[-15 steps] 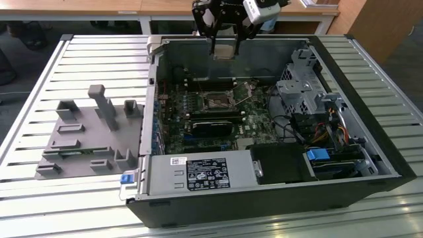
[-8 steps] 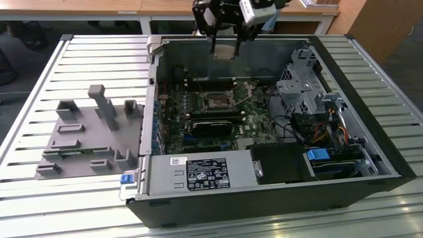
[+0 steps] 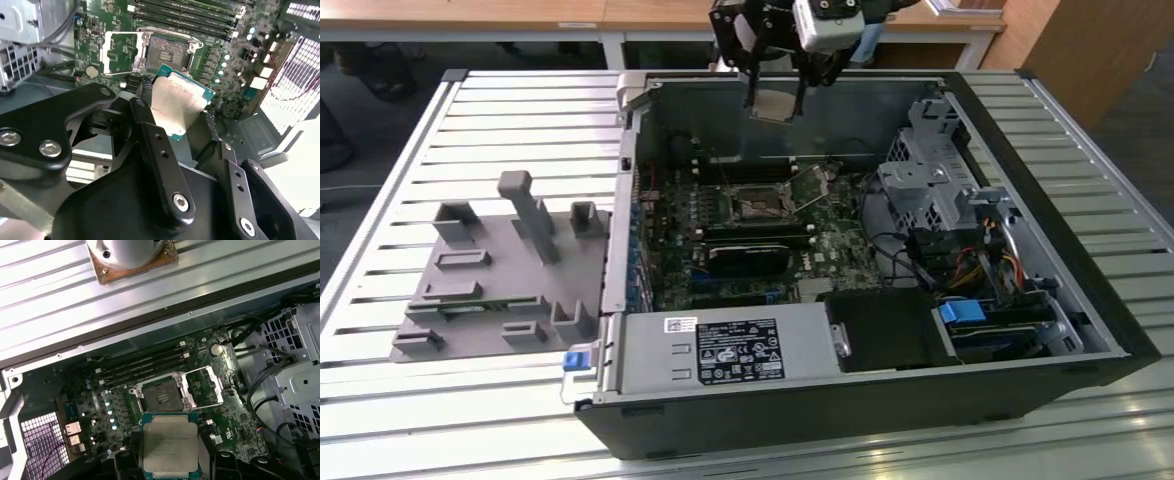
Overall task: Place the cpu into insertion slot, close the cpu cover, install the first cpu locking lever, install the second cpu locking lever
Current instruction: 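Place the cpu into insertion slot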
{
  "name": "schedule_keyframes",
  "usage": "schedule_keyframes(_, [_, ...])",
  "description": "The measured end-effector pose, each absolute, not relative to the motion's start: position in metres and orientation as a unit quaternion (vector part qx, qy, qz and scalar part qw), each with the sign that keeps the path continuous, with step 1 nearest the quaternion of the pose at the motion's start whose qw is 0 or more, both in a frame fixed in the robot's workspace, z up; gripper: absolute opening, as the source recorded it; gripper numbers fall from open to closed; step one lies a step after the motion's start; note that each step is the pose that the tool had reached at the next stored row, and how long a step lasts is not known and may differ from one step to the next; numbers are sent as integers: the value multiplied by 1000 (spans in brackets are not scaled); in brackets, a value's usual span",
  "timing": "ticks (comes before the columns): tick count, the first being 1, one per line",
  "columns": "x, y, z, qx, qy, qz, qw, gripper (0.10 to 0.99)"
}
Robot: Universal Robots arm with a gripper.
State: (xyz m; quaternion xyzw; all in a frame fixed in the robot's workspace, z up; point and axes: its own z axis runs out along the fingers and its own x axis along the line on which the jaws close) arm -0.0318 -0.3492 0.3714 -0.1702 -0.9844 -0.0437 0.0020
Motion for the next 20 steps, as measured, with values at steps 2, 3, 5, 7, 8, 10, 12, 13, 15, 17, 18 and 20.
schedule_keyframes(2, [-32,-349,371,-184,-982,-44,1,529])
schedule_keyframes(3, [-32,-349,371,-190,-981,-44,1,529])
schedule_keyframes(5, [-32,-349,371,-203,-978,-44,1,529])
schedule_keyframes(7, [-32,-349,371,-216,-975,-43,0,529])
schedule_keyframes(8, [-32,-349,371,-223,-974,-43,0,529])
schedule_keyframes(10, [-32,-349,370,-235,-971,-43,-1,529])
schedule_keyframes(12, [-32,-349,370,-248,-968,-43,-2,529])
schedule_keyframes(13, [-32,-349,370,-256,-966,-43,-2,529])
schedule_keyframes(15, [-32,-349,370,-273,-961,-43,-3,529])
schedule_keyframes(17, [-32,-349,370,-290,-956,-43,-3,529])
schedule_keyframes(18, [-32,-349,369,-297,-954,-43,-4,529])
schedule_keyframes(20, [-32,-349,369,-310,-950,-43,-4,529])
